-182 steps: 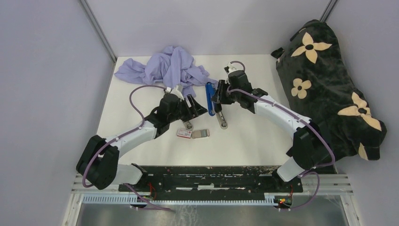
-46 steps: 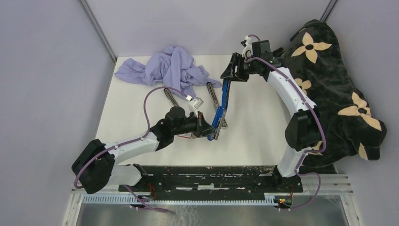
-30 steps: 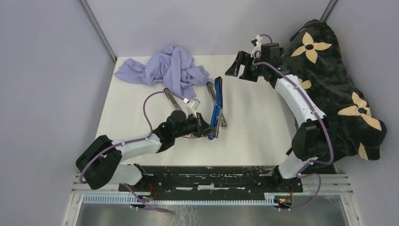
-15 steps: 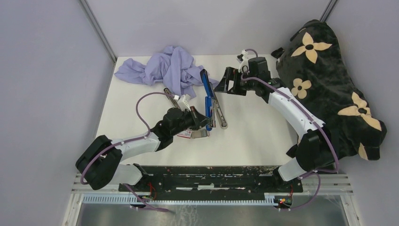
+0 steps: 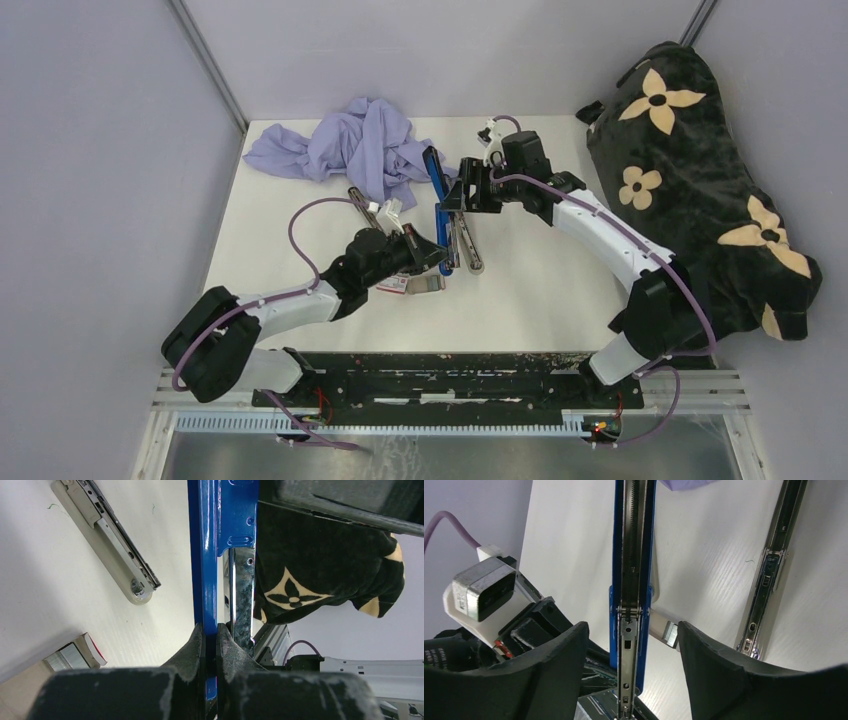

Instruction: Load the staples into the stapler

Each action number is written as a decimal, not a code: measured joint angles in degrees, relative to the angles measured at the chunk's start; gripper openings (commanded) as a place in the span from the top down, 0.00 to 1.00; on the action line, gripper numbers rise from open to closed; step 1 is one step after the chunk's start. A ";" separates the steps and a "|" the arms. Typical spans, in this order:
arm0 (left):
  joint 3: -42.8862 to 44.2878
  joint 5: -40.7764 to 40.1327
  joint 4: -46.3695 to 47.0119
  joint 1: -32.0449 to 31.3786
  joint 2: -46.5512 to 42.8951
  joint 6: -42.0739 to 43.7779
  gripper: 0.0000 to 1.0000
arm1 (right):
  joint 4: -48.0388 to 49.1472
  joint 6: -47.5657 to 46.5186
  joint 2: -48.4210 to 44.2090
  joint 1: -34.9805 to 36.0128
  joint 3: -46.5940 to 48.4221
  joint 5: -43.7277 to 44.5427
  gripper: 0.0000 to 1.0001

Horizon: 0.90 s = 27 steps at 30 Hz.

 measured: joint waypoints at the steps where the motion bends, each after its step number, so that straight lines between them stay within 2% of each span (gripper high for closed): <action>1: 0.00 0.00 0.04 0.00 0.00 -0.07 0.97 | 0.00 -0.13 0.26 0.07 0.00 0.13 0.34; 13: 0.02 0.02 0.22 0.28 1.42 -0.33 0.97 | -0.20 -0.52 2.08 1.51 0.00 0.79 0.56; 22: 0.02 0.20 0.98 0.37 1.86 -2.08 0.97 | -0.17 -0.85 3.63 2.36 0.00 1.16 0.63; 27: 0.02 0.50 1.46 0.37 2.27 -2.82 0.96 | 0.07 -0.63 3.87 2.56 0.00 1.16 0.82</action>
